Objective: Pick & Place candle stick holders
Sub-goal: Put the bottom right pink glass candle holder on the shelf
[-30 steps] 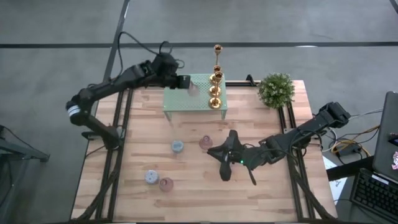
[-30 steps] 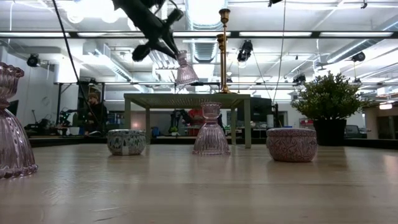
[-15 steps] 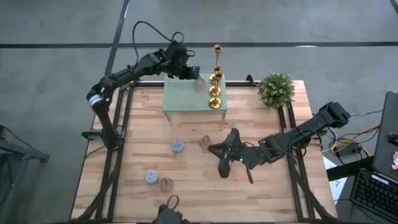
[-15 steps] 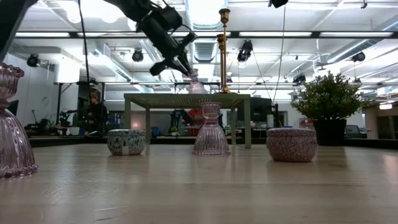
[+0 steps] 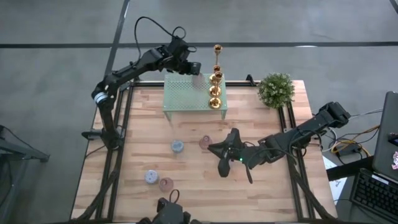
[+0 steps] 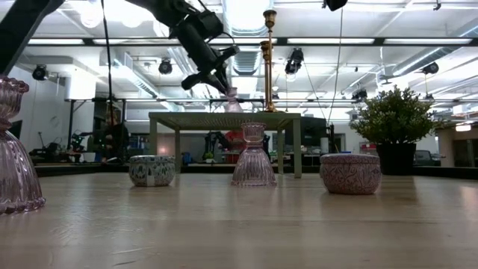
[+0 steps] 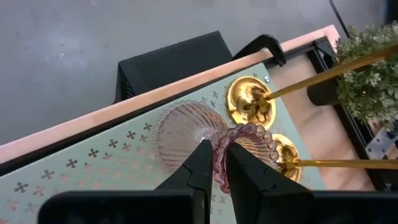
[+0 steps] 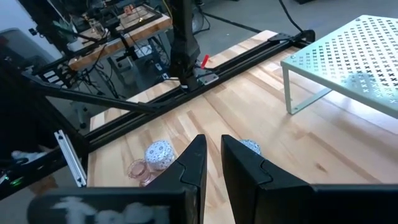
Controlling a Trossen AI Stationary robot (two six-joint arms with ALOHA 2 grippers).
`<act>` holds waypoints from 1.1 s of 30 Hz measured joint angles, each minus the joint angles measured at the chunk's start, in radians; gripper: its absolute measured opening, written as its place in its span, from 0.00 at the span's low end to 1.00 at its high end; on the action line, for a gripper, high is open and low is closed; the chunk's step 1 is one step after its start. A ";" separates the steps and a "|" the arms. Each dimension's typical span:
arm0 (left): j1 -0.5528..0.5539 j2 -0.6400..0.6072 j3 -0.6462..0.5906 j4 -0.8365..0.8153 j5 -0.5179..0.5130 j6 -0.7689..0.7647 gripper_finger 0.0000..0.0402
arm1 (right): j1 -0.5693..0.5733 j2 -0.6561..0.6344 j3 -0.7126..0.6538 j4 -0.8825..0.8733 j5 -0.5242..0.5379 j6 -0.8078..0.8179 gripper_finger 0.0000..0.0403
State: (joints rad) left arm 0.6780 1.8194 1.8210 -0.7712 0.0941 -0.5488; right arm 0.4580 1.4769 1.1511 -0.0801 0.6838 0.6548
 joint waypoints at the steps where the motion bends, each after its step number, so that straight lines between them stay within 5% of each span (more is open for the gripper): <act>1: 0.001 0.000 0.000 0.000 0.001 -0.001 0.09 | 0.000 0.000 0.000 0.000 0.000 0.000 0.11; 26: 0.001 0.000 -0.009 0.039 0.001 -0.005 0.09 | 0.000 0.000 -0.002 -0.014 0.006 -0.011 0.11; 33: 0.001 0.000 -0.009 0.041 0.001 -0.007 0.19 | 0.000 0.000 -0.002 -0.014 0.024 -0.012 0.11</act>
State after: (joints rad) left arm 0.6788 1.8194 1.8118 -0.7304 0.0952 -0.5556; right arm 0.4580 1.4769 1.1496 -0.0937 0.7082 0.6426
